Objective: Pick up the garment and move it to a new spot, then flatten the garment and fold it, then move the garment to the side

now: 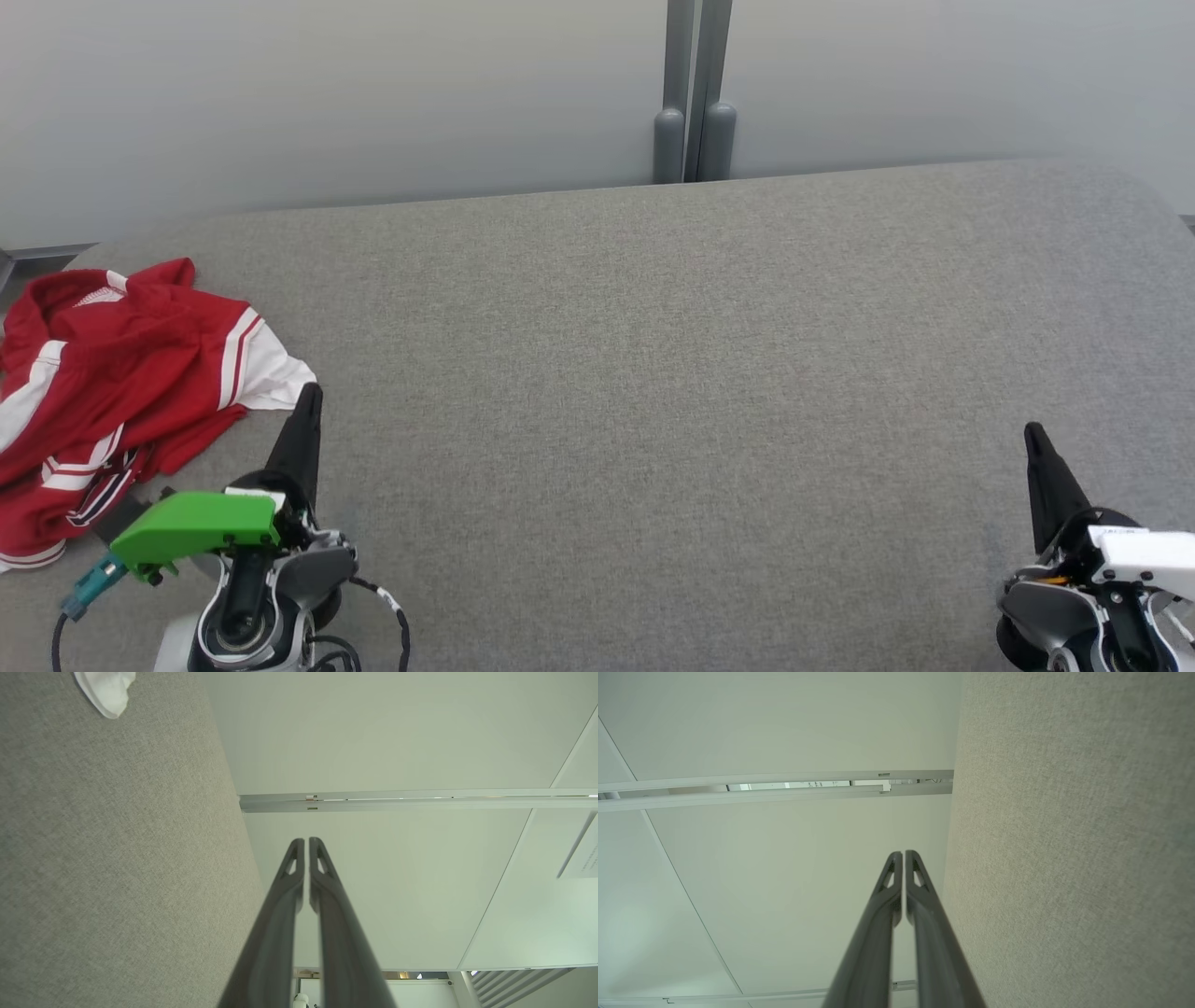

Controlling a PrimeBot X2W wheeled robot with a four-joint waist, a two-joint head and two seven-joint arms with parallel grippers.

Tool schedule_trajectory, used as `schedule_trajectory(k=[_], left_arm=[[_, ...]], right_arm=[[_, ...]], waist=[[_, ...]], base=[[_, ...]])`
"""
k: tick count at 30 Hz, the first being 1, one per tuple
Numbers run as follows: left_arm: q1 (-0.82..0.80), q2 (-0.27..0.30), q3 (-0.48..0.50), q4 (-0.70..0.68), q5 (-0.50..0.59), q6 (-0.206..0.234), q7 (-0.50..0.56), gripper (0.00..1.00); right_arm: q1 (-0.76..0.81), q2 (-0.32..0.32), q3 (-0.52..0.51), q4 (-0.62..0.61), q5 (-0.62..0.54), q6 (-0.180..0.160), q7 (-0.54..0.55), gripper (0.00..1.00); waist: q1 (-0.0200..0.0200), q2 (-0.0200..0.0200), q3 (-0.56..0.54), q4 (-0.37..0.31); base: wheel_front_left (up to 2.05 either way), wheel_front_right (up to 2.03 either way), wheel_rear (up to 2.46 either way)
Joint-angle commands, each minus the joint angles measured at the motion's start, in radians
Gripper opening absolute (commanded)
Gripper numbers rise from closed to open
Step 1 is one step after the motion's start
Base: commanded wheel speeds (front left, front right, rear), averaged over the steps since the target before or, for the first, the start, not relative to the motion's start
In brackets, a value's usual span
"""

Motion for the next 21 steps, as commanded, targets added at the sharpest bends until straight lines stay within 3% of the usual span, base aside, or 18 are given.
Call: schedule_trajectory(k=[1, 13, 21], left_arm=[[0.005, -0.001, -0.001, 0.008, 0.0, 0.0, 0.0, 1.0], [0.073, -0.004, -0.014, 0.004, 0.025, 0.001, -0.045, 1.0], [0.099, -0.001, -0.02, -0.011, 0.108, 0.006, -0.085, 1.0]], right_arm=[[0.004, 0.002, 0.001, 0.008, 0.0, 0.0, 0.0, 1.0], [0.027, 0.008, 0.052, 0.032, -0.04, 0.0, -0.041, 1.0], [0.019, 0.006, 0.097, 0.048, -0.119, 0.0, -0.076, 1.0]], waist=[[0.0, 0.0, 0.0, 0.0], [0.0, 0.0, -0.01, -0.002], [0.0, 0.0, -0.018, -0.002]], base=[[0.0, 0.0, 0.0], [0.0, 0.0, 0.0], [0.0, 0.0, 0.0]])
